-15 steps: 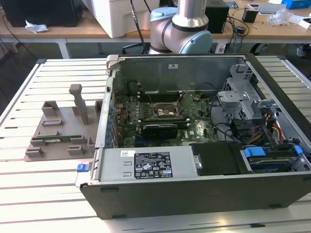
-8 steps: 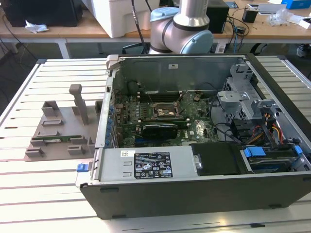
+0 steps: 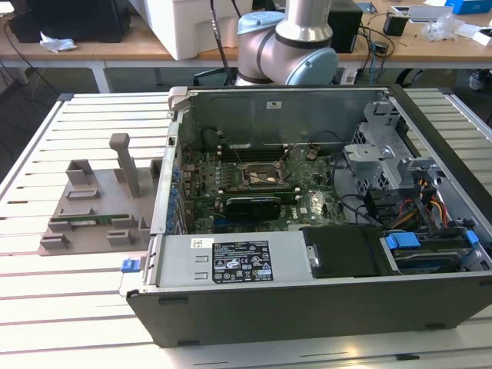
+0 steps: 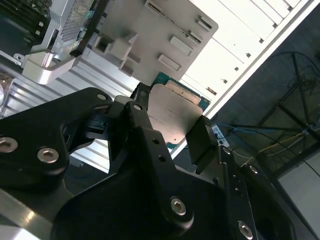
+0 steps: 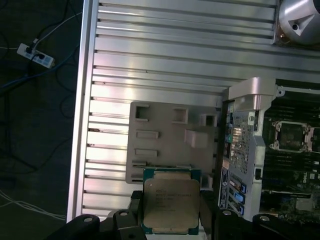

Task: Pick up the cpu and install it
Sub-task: 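Pick up the cpu and move it towards the insertion slot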

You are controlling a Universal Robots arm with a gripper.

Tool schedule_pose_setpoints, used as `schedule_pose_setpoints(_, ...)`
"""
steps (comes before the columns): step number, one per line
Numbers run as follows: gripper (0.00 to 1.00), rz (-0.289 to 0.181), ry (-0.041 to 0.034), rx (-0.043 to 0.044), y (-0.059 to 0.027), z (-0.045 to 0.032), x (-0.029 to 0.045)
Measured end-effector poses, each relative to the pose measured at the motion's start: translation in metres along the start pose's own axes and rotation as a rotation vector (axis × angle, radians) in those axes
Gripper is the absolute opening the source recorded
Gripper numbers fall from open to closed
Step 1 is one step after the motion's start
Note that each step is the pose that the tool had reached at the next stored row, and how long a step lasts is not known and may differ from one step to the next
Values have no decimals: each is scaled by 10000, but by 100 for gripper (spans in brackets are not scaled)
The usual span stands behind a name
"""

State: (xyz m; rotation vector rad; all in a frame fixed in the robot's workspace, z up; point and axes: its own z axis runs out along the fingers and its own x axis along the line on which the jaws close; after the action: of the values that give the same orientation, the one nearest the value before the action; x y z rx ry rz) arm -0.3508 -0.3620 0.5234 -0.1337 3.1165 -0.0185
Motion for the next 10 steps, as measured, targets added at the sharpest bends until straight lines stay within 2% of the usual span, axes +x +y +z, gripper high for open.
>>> schedule_pose_setpoints(2, 54, 0, 2, -1, -2, 15, -31)
schedule_pose_setpoints(5, 54, 0, 6, 0, -9, 52, -114)
schedule_pose_setpoints(7, 54, 0, 13, -1, -15, 116, -189)
schedule_pose_setpoints(9, 54, -1, 15, -2, -18, 155, -227)
schedule_pose_setpoints(10, 54, 0, 21, -2, -22, 211, -286)
